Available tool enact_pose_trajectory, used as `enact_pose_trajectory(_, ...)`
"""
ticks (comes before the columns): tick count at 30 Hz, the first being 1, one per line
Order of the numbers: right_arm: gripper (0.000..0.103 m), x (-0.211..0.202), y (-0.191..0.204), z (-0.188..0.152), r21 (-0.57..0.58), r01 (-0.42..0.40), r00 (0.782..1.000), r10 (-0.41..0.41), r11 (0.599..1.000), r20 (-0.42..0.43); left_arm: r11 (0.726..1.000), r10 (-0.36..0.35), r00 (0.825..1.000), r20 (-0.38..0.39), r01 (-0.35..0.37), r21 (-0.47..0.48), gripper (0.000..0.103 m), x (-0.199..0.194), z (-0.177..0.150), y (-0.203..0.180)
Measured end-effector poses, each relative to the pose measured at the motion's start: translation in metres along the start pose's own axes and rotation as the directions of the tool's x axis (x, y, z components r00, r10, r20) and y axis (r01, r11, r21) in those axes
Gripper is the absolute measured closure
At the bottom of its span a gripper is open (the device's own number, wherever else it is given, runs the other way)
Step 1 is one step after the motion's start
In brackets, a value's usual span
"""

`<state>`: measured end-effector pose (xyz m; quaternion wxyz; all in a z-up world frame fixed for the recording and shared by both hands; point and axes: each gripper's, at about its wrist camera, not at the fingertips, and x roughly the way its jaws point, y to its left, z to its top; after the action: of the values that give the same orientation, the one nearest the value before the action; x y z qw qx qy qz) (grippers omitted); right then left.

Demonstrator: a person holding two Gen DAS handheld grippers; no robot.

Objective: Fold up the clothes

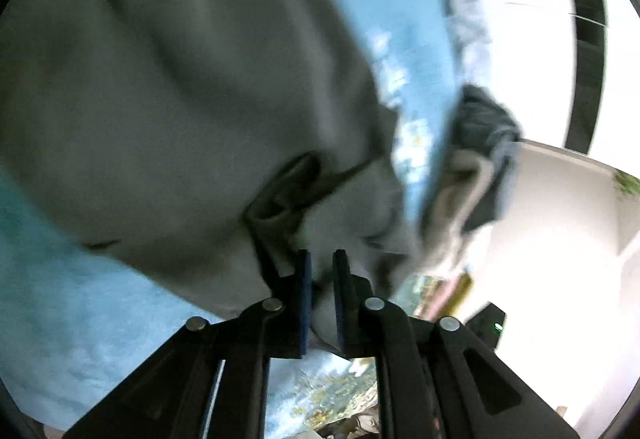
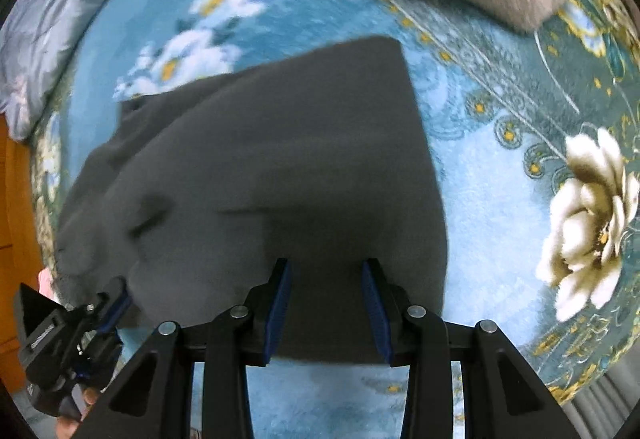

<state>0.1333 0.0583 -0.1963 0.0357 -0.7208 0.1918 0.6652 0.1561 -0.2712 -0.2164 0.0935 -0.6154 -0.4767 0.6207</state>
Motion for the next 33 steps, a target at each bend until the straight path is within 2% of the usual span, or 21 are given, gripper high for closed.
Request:
enact_pose_trajectory(3,0.062,-0.011,0.021,-0.006,-0.062,0.013,1.000,-0.013,0.998,0.000,0.999,-0.009,0.994,0.110,0.005,0.039,0.070,-0.058,0.004,0.014)
enact_pose_trajectory(6,0.063,-0.022,0.042,-0.012,-0.123,0.026,1.000,-0.026,0.992,0.000,0.998,0.062,0.970,0.235,-0.068,0.019,0.067,-0.112,0.017,0.043)
enact_pose_trajectory(8,0.063,-0.029,0.056,-0.016,-0.164,0.034,0.999,-0.035,0.986,0.000,0.996,0.086,0.955,0.284,-0.074,-0.054,0.066,-0.121,0.031,0.063)
enact_pose_trajectory(10,0.063,-0.035,0.070,-0.020,-0.202,0.044,0.999,-0.044,0.978,0.001,0.990,0.063,0.949,0.309,-0.020,-0.140,0.056,-0.125,0.041,0.090)
enact_pose_trajectory(11,0.063,-0.035,0.078,-0.020,-0.218,0.049,0.999,-0.051,0.975,0.000,0.986,0.056,0.946,0.318,-0.003,-0.166,0.048,-0.125,0.045,0.100)
enact_pose_trajectory(12,0.063,-0.036,0.086,-0.019,-0.234,0.055,0.998,-0.057,0.971,-0.001,0.983,0.057,0.943,0.327,0.005,-0.186,0.047,-0.122,0.049,0.110)
enact_pose_trajectory(15,0.062,-0.038,0.109,-0.019,-0.282,0.072,0.997,-0.076,0.957,-0.004,0.977,0.024,0.944,0.329,0.047,-0.208,0.046,-0.108,0.063,0.128)
enact_pose_trajectory(22,0.062,-0.038,0.137,-0.031,-0.343,0.109,0.993,-0.115,0.933,0.003,0.977,-0.093,0.929,0.357,0.154,-0.147,0.044,-0.086,0.071,0.138)
enact_pose_trajectory(25,0.062,-0.032,0.142,-0.035,-0.351,0.119,0.991,-0.130,0.929,-0.007,0.977,-0.094,0.927,0.363,0.156,-0.145,0.045,-0.094,0.070,0.143)
enact_pose_trajectory(27,0.062,-0.030,0.144,-0.036,-0.350,0.117,0.991,-0.131,0.929,-0.015,0.977,-0.090,0.927,0.363,0.154,-0.150,0.055,-0.094,0.071,0.140)
enact_pose_trajectory(30,0.062,-0.030,0.148,-0.039,-0.344,0.100,0.993,-0.113,0.933,-0.019,0.979,-0.072,0.930,0.360,0.135,-0.151,0.063,-0.098,0.071,0.132)
enact_pose_trajectory(33,0.062,-0.037,0.155,-0.043,-0.355,0.067,0.997,-0.075,0.933,-0.007,0.992,-0.039,0.931,0.364,0.079,-0.097,0.066,-0.102,0.072,0.098)
